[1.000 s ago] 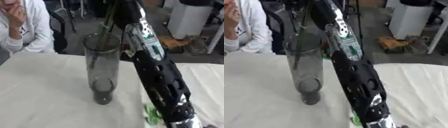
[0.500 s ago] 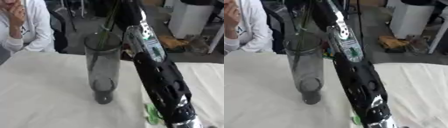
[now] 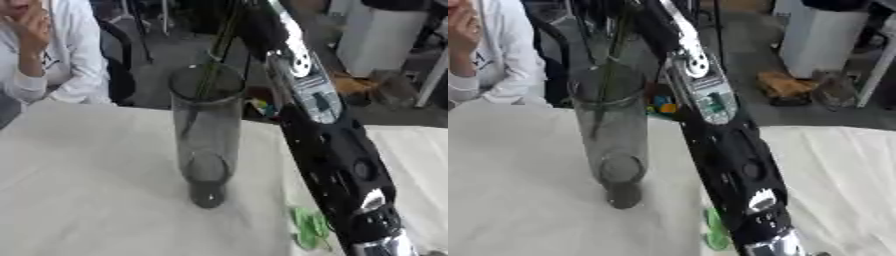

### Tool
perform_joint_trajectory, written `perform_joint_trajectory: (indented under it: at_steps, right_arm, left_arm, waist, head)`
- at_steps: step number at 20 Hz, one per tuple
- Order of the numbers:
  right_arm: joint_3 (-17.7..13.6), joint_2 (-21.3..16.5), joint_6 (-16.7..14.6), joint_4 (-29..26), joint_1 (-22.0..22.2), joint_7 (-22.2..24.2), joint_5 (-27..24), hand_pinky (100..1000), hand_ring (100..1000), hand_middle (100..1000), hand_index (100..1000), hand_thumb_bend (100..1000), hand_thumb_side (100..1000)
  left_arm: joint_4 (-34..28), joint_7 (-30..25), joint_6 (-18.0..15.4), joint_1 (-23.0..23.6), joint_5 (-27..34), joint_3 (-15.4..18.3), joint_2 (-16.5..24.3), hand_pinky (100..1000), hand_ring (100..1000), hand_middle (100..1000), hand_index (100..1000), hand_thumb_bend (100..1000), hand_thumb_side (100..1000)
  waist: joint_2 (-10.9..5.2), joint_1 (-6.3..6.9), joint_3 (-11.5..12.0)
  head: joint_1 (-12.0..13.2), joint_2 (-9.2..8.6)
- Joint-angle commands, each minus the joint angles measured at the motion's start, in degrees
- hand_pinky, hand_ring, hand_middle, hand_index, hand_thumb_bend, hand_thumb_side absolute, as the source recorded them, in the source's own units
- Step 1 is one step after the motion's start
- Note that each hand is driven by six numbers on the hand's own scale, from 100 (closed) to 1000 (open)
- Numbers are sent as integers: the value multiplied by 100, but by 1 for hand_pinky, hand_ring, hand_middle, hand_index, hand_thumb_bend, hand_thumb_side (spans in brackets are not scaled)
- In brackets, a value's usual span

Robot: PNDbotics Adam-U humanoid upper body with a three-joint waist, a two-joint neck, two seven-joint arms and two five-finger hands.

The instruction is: Arrange flowers into the vase.

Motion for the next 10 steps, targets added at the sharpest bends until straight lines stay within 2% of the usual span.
perform_joint_trajectory:
  at_steps: [1,5,10]
  right_arm:
    - [-30,-172,-11,-44,-154,-143,353,349,442,328,331,100,772]
    - [-9,-214,143,-54,-180,-292,607,342,446,335,357,100,828]
    - [32,-265,388,-30,-158,-246,879,336,453,350,377,100,860]
  left_arm:
    - [-96,-15,3,-39,-18,36,41,793,858,886,953,100,1000]
    - [-96,-20,11,-27,-19,36,46,793,859,886,953,100,1000]
    - [-96,-19,16,-15,-21,42,53,793,860,885,953,100,1000]
  waist:
    - [-174,47,-13]
    - [-194,52,-47]
    - [-214,61,-62]
  head:
    - [23,-29]
    - [40,-10]
    - [56,-9]
